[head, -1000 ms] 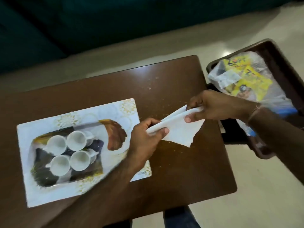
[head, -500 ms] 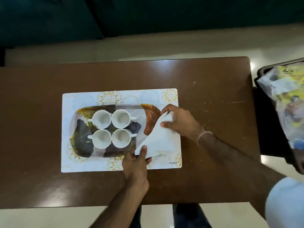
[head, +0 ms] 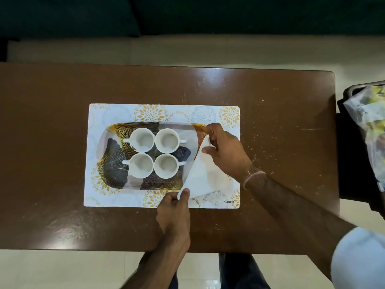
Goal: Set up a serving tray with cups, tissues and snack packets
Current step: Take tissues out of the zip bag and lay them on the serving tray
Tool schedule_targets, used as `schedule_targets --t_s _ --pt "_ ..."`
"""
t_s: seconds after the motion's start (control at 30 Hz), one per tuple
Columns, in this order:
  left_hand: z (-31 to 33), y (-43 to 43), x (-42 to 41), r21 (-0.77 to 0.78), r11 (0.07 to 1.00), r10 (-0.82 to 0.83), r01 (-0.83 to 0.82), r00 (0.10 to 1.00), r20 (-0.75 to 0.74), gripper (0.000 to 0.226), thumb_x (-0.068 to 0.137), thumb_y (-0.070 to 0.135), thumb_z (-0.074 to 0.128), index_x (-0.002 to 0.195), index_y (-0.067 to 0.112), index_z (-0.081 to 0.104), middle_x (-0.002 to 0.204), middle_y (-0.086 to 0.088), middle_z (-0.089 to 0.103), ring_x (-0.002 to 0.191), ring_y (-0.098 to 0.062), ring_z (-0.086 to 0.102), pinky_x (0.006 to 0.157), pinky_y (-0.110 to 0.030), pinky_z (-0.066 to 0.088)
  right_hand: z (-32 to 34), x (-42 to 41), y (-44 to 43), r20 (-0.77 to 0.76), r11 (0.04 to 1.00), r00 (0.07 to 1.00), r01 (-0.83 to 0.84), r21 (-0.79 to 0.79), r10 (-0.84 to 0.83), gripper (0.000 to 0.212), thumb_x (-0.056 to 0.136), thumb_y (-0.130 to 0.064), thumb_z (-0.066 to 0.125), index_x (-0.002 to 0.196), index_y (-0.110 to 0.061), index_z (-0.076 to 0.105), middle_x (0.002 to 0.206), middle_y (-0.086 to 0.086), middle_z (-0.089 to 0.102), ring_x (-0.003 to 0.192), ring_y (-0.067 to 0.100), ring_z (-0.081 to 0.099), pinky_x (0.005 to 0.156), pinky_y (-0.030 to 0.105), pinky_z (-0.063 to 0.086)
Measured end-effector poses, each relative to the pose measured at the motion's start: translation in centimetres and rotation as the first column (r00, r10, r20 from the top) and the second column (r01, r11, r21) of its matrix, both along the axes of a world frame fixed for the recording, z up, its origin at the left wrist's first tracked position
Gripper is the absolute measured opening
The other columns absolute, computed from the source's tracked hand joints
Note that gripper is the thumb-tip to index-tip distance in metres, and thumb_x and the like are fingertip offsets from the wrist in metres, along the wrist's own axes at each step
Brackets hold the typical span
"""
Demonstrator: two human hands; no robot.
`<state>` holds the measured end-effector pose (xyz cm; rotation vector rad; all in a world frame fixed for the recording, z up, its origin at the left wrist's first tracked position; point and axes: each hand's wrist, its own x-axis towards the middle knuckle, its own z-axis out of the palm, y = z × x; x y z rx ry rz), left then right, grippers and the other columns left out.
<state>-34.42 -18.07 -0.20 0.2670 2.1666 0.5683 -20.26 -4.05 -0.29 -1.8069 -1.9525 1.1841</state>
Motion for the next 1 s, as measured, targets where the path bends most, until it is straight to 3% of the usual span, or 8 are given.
schedule_targets --t_s 0.1,0.23,0.4,0.57,0.67,0.77,0.87,1.0 --pt "0.5 0.0 0.1 -0.063 0.998 -0.006 0.005 1.0 -0.014 0.024 0.082 0.041 0.076 0.085 0.018 0.066 0.078 0.002 0.067 0.081 -0.023 0.065 0.07 -0.037 0.052 -0.2 -1.0 0.8 0.099 0.994 0.989 -0.111 0.012 0.109 0.045 0.09 -0.017 0.069 0.129 -0.019 0.046 0.108 0.013 0.067 0.092 0.034 0.063 0.072 0.032 0.043" --pt "0.3 0.2 0.0 -0.098 0.99 0.104 -0.101 0.994 0.025 0.05 0.078 0.041 0.081 0.11 0.017 0.05 0.098 -0.001 0.062 0.087 -0.021 0.063 0.071 -0.036 0.054 -0.3 -2.1 1.1 0.413 0.945 0.88 -0.307 0.114 0.236 0.056 0.083 -0.023 0.073 0.134 -0.022 0.051 0.135 0.008 0.05 0.116 0.032 0.048 0.093 0.046 0.042" --pt "-0.5 0.1 -0.8 -0.029 0.999 0.019 -0.02 1.0 -0.019 0.024 0.08 0.037 0.08 0.093 0.023 0.065 0.089 -0.001 0.074 0.081 -0.023 0.071 0.077 -0.043 0.06 0.1 -2.0 0.2 0.463 0.864 0.777 -0.501 0.044 0.426 0.032 0.085 -0.034 0.066 0.118 -0.033 0.067 0.141 -0.005 0.05 0.134 0.029 0.033 0.1 0.054 0.023" --pt "-0.3 1.3 -1.0 0.016 1.0 -0.02 0.022 0.992 -0.121 0.029 0.081 0.036 0.079 0.096 0.017 0.063 0.087 0.001 0.07 0.071 -0.01 0.064 0.052 -0.016 0.044 0.6 -0.9 -0.3 0.576 0.892 0.741 -0.45 0.044 0.345 0.028 0.084 -0.034 0.069 0.111 -0.028 0.068 0.126 0.001 0.057 0.125 0.031 0.04 0.102 0.057 0.022" --pt "1.0 0.6 -0.8 0.115 0.982 -0.129 0.153 0.973 -0.19 0.03 0.087 0.033 0.073 0.102 0.018 0.052 0.091 -0.001 0.059 0.084 -0.021 0.061 0.067 -0.03 0.047 0.8 -0.4 -1.0 0.541 0.89 0.776 -0.444 0.105 0.324 0.039 0.083 -0.038 0.069 0.12 -0.027 0.062 0.136 0.003 0.051 0.129 0.032 0.04 0.101 0.056 0.024" --pt "2.6 -1.0 0.3 0.292 0.726 -0.53 0.622 0.777 -0.339 0.018 0.095 0.025 0.06 0.113 0.02 0.058 0.109 0.0 0.058 0.103 -0.014 0.057 0.086 -0.027 0.05 0.6 0.1 -2.2 0.493 0.83 0.766 -0.54 0.143 0.414 0.041 0.086 -0.037 0.067 0.125 -0.026 0.061 0.142 0.002 0.052 0.136 0.032 0.04 0.105 0.06 0.024" --pt "2.2 -1.0 1.1 0.177 0.443 -0.818 0.879 0.477 -0.323 0.044 0.097 0.023 0.055 0.14 0.018 0.051 0.149 -0.005 0.045 0.14 -0.019 0.038 0.116 -0.035 0.034 -0.1 1.1 -3.3 0.478 0.782 0.704 -0.62 0.053 0.525 0.045 0.095 -0.037 0.056 0.138 -0.026 0.054 0.154 0.001 0.043 0.147 0.031 0.029 0.114 0.061 0.014" --pt "1.4 -0.3 1.0 0.063 0.421 -0.869 0.905 0.423 -0.257 0.055 0.096 0.032 0.057 0.147 0.018 0.043 0.157 -0.004 0.037 0.146 -0.02 0.03 0.12 -0.04 0.027 -0.3 1.6 -3.5 0.453 0.782 0.717 -0.62 0.065 0.531 0.046 0.097 -0.039 0.053 0.141 -0.027 0.052 0.156 0.001 0.042 0.148 0.03 0.029 0.115 0.06 0.014"
